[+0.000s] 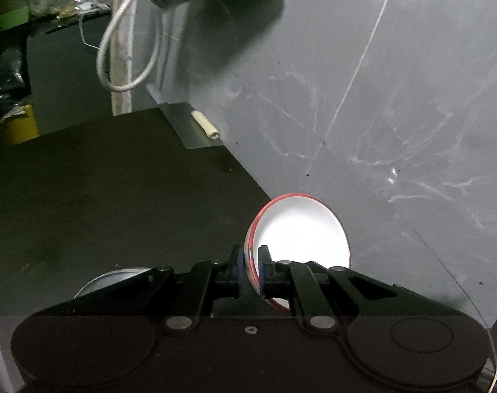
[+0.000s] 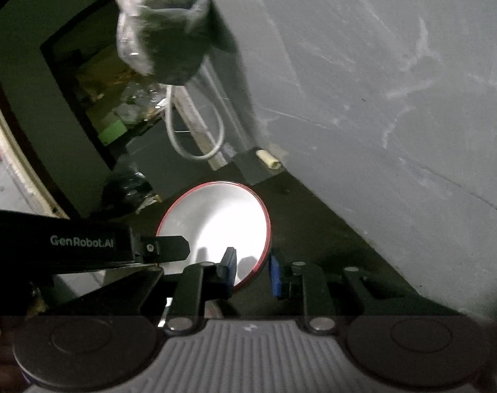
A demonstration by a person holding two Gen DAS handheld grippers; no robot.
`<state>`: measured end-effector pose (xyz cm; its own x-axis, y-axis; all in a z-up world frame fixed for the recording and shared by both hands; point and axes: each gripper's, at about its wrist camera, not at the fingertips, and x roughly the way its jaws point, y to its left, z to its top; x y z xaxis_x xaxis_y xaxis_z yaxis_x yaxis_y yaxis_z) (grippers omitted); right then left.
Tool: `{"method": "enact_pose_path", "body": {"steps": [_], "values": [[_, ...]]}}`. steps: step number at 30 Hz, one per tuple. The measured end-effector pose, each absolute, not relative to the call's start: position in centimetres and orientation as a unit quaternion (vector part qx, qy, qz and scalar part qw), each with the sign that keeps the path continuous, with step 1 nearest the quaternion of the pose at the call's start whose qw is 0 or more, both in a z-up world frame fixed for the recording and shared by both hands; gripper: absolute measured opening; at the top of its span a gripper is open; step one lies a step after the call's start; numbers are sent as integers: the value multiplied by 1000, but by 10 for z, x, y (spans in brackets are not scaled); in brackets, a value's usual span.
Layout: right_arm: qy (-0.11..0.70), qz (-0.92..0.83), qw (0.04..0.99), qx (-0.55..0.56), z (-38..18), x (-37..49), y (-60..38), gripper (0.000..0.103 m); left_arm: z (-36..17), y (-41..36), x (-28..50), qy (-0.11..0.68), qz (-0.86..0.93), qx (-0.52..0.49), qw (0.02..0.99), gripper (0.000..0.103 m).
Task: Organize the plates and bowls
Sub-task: 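Close the left gripper on the white bowl rim while the right gripper grips it too, then carry the white bowl with both grippers and lower it into the steel bowl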
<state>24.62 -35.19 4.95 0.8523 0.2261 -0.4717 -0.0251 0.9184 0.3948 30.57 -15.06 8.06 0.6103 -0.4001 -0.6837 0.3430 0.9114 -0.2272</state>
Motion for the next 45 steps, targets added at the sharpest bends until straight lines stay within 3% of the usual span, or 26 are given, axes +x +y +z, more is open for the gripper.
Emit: {"method": "enact_pose_path", "body": {"steps": [11,26,45], "values": [[262,121,949,128,75,191,-280,24,98,-64,222,350,-187,-84,914,9],[305,184,932,60,80,123,-182,24,70,44,133,337,-151,-160,915,10],[399,171,896,92,46,120,-181,24,24,50,119,420,-158,-141,883,12]]}}
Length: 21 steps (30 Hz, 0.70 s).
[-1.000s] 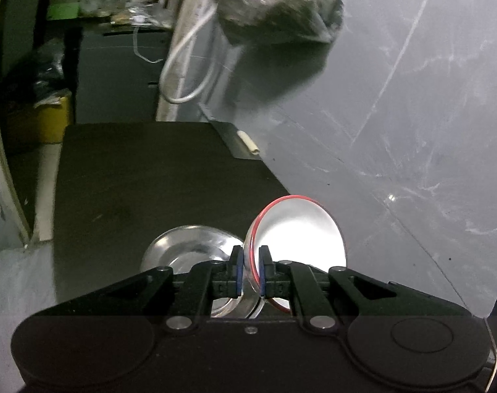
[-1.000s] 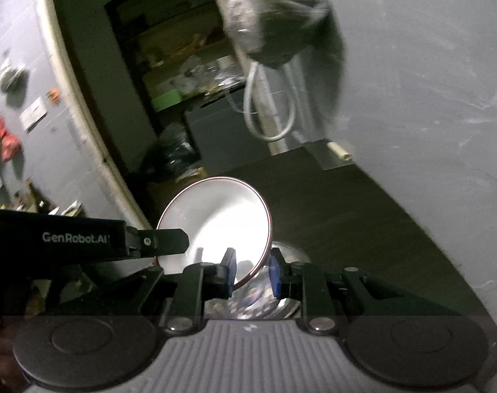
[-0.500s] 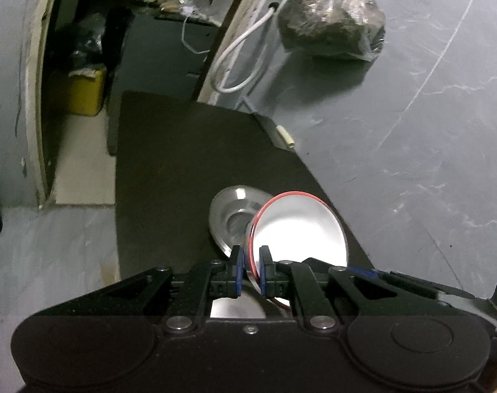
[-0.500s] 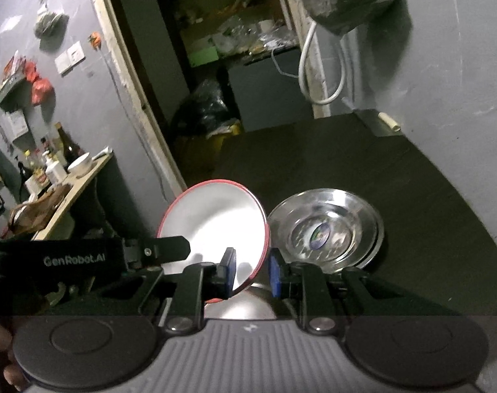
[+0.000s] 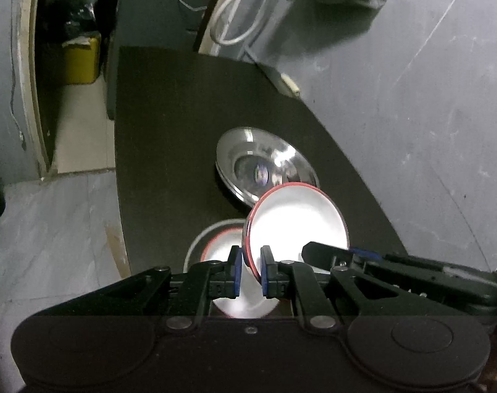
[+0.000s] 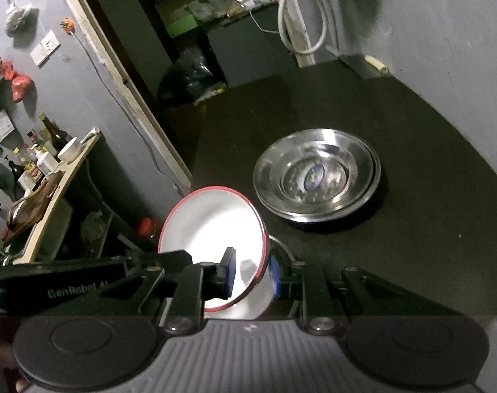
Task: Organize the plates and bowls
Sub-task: 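Carry the white bowl with both grippers and lower it into the steel bowl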
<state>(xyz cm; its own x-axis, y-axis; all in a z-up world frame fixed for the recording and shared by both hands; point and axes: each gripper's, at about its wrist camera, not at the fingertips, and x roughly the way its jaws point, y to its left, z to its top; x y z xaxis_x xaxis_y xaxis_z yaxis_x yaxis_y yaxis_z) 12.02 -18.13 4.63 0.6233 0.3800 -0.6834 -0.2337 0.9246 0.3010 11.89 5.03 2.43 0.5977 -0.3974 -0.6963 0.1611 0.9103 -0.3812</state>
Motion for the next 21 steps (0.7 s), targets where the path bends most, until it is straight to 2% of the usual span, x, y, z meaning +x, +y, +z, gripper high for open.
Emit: {"method": "enact_pose_path", "body": {"steps": [21], "values": [[461,197,861,82,27,137,-176,26,10,40,122,460,-113,-119,873,12]]}}
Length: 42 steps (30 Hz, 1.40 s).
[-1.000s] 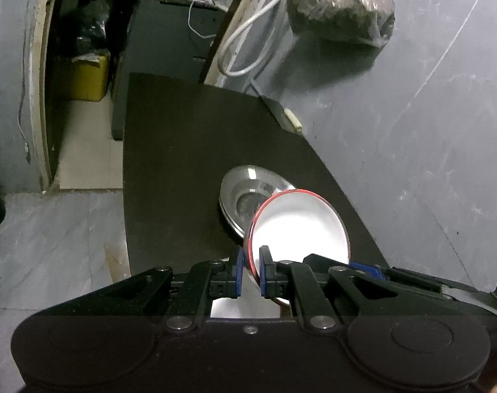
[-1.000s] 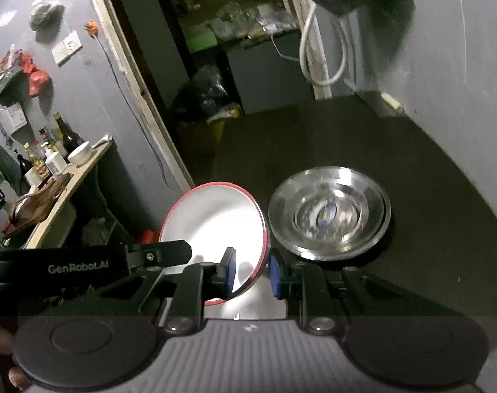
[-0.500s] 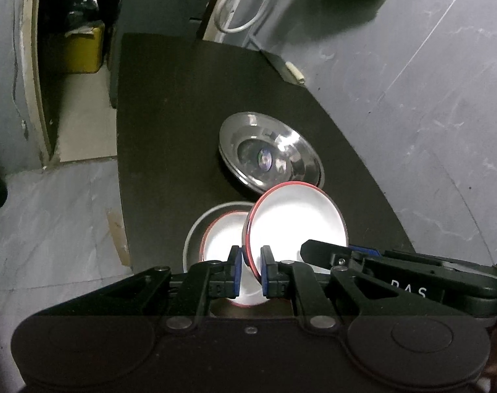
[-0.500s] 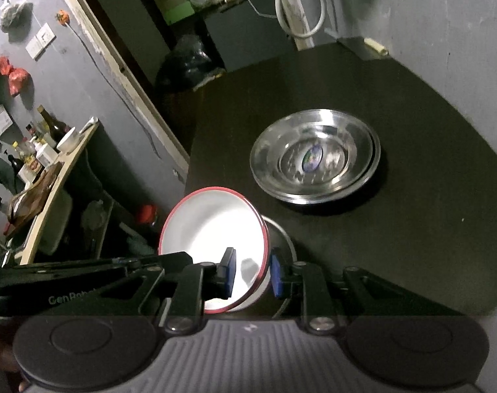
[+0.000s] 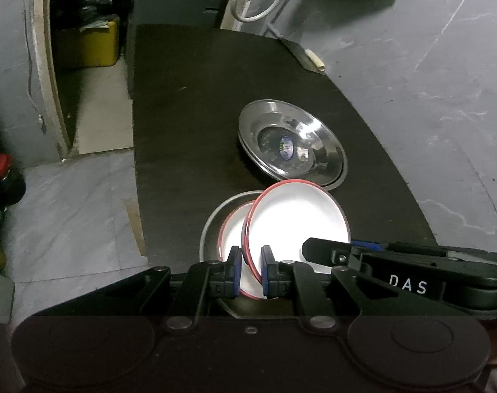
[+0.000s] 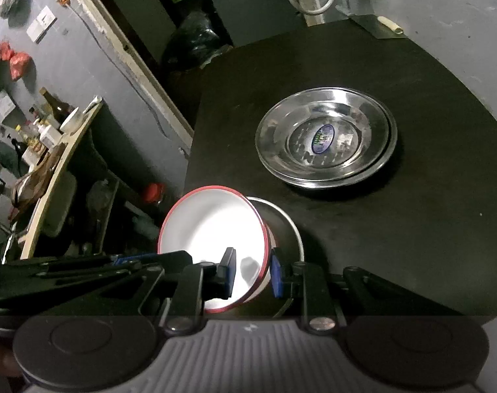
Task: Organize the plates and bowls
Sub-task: 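Carry the white bowl with both grippers and lower it into the steel bowl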
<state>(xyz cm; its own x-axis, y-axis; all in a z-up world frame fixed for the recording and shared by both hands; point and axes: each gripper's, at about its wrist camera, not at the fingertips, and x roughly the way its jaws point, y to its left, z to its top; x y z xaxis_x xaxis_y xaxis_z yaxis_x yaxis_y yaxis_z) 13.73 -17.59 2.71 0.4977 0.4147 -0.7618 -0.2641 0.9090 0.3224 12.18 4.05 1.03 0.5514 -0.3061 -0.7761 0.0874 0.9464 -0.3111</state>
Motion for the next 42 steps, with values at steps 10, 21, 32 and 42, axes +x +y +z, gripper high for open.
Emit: {"method": "enact_pose_path", "body": {"steps": [10,21,32,42], "values": [[483,209,847,76,21,148,-172,26,8,38,127,482,-99,-110,863,14],[496,211,839,80,16,151,-174,29,2,36,131,499,-95,-109,854,14],[495,214,838,81,16,153,-174,33,2,39,134,499,-85,-117,855,15],[488,207,844,84,20,153,-176,35,7,42,133,485,-76,-122,862,33]]}}
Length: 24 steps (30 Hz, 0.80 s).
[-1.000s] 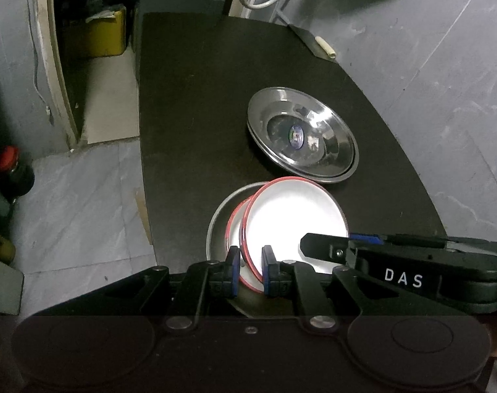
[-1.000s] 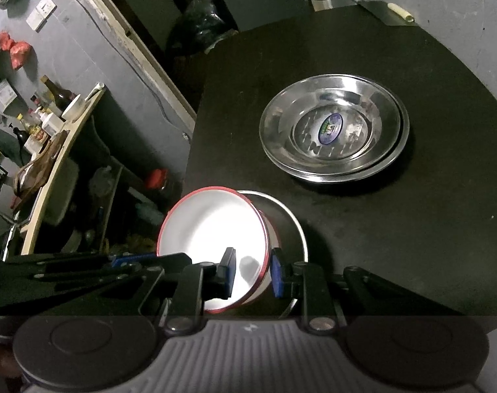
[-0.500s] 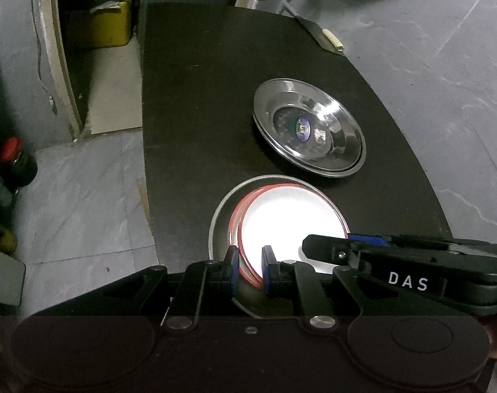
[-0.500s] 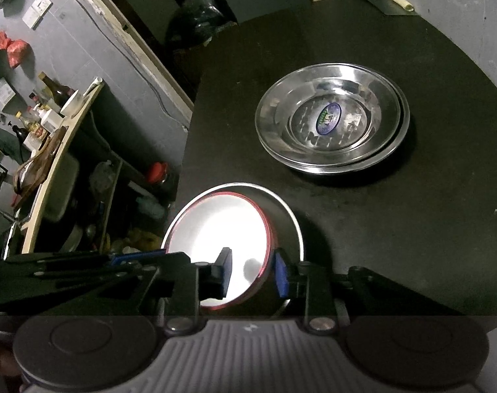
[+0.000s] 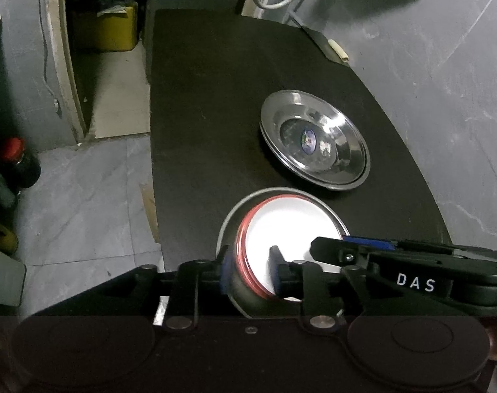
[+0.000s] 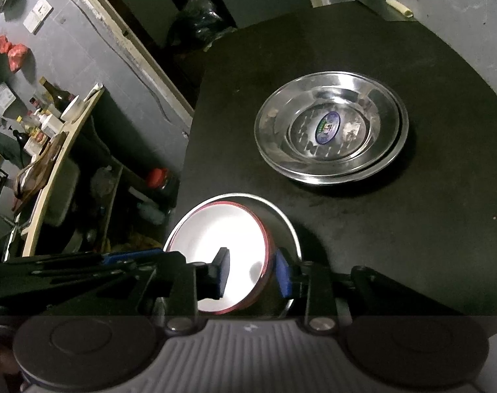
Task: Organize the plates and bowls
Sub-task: 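Carry the white bowl with both grippers and lower it into the steel bowl, then open both grippers and move them to the rim of the steel bowl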
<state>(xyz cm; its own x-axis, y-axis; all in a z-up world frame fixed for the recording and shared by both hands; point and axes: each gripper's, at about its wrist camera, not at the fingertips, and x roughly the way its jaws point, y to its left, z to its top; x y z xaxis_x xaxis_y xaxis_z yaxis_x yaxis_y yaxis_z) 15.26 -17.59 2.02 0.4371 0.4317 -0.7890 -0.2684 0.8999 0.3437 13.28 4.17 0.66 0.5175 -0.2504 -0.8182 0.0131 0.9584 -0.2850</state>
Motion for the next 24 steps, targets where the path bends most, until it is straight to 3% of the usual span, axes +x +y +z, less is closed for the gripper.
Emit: {"method": "enact_pose_path", "body": {"steps": [4,9,12,15,19,24], "values": [[466,201,857,89,28,148,-180,38,13,46,130,465,-64,-124,874,62],[444,184,870,105,31,147,-189,53,17,49,128,453,-68,-127,880,74],[434,167,878,113,33,147,-194,67,20,49,126,445,-68,-125,884,83],[426,155,884,117,33,147,-197,87,22,49,126,437,-56,-116,890,101],[422,135,889,116,34,146,-200,101,24,53,125,432,-42,-118,893,102],[421,121,891,119,32,145,-203,103,21,59,124,441,-22,-118,889,102]]}}
